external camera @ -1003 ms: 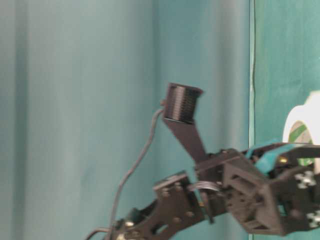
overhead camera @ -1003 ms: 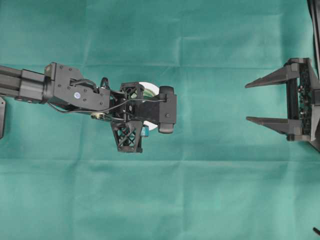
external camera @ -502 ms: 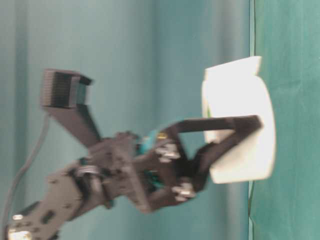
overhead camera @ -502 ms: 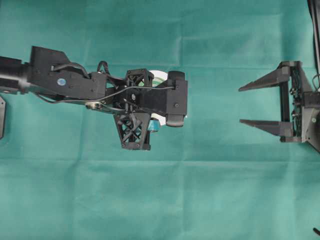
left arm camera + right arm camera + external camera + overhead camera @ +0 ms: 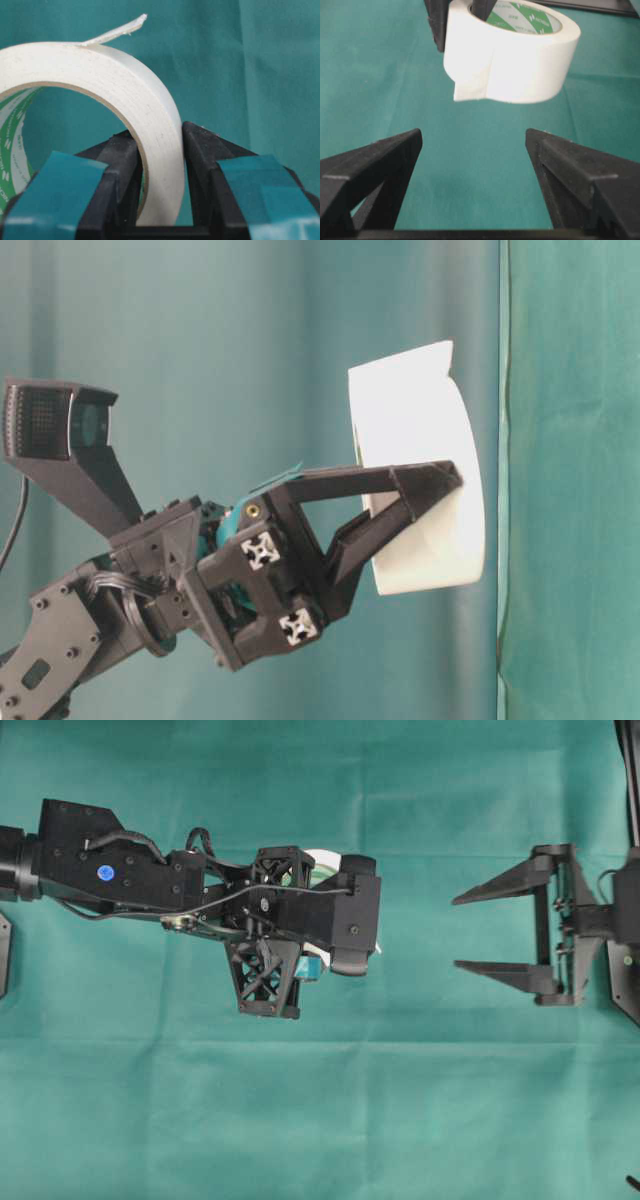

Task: Peel off the duct tape with your right arm.
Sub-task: 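Move the right gripper toward the tape's free tab, then align the open right gripper around the hanging tape tab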

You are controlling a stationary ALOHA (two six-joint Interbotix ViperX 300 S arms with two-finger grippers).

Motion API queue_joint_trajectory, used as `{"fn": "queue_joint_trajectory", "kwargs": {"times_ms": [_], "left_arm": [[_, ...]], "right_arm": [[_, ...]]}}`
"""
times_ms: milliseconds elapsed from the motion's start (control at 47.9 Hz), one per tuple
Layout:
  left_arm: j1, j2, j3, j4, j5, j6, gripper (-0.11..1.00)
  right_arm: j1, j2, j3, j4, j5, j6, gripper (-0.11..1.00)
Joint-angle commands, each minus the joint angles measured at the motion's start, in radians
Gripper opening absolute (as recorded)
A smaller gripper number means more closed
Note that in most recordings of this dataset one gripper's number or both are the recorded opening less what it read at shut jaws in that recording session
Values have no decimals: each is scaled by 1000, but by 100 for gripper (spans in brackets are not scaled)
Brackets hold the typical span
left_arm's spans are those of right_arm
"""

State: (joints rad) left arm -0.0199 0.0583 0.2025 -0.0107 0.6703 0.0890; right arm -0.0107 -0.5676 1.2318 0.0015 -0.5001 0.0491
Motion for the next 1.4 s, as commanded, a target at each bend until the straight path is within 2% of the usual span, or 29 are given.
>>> {"fn": "queue_joint_trajectory", "kwargs": {"times_ms": [0,146,272,522,920,1254,1379], "left_arm": [[2,-29,-34,2,-5,3,21],[3,-29,-34,3,-5,0,21],[3,-29,-34,3,-2,-2,21],[11,-29,-26,3,14,-3,21],[12,-29,-25,2,17,-3,21],[12,-29,-25,2,34,-3,21],[12,-29,-23,2,37,-3,21]], "right_arm": [[-2,57,-66,0,-20,2,79],[-3,155,-130,3,-44,2,79],[-3,232,-186,28,-52,2,79],[-3,296,-250,72,-52,0,78],[-21,333,-264,141,-64,-3,78],[-37,325,-242,147,-66,-3,78],[-41,311,-225,158,-67,-3,74]]}}
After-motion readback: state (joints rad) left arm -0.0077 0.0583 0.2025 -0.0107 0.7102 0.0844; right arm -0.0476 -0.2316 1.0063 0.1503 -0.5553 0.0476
